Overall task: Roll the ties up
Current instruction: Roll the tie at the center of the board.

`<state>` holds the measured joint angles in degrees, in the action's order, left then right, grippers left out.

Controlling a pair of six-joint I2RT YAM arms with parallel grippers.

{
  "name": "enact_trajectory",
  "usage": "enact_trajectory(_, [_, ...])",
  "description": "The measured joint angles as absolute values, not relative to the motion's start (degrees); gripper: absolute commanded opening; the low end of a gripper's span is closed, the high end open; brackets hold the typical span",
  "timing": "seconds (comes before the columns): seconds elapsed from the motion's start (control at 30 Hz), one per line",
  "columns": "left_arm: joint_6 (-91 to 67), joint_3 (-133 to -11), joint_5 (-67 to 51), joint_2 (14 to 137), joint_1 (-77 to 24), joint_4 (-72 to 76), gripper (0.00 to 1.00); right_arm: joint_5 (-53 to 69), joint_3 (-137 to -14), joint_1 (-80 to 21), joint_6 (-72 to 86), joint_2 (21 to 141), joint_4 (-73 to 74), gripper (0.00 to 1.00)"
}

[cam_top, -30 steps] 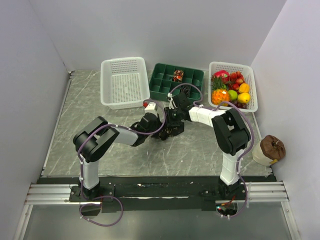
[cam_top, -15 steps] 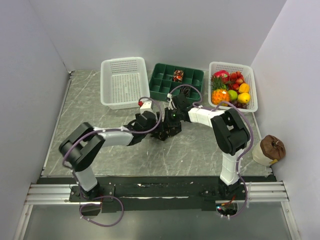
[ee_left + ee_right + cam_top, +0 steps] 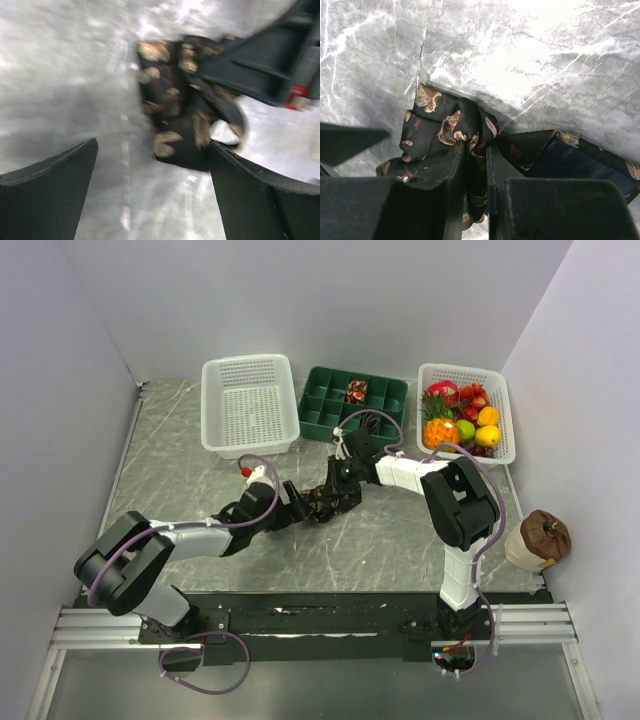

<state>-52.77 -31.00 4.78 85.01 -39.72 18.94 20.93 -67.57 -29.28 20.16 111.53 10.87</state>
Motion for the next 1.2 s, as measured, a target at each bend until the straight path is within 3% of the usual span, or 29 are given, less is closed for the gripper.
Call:
enact_trajectory(0.4, [-63.0, -27.0, -2.4, 94.4, -39.7, 43.3, 1.0, 21.1, -68.0, -29.3, 20.3, 111.6, 10.9, 0.0])
enact_trajectory(0.57, [-66.2, -29.2, -3.7, 101.2, -39.6, 51.1, 0.8, 21.3, -67.9, -29.3, 20.3, 111.6, 10.8, 0.0])
enact_trajectory(0.7, [-68.6, -29.3, -3.1, 104.4, -39.3, 54.9, 0.53, 21.4, -67.8, -29.3, 20.3, 111.6, 10.7, 0.0])
enact_trajectory(1.07, [-69.4, -29.3, -2.1, 107.8, -38.3, 56.7, 0.03, 23.2, -67.0, -28.9, 19.1, 111.3, 9.0, 0.0])
enact_trajectory(1.2, [-68.9, -28.7, -3.9, 108.6, -37.2, 59.4, 0.01, 24.3, -66.1, -28.6, 18.4, 111.1, 7.4, 0.0])
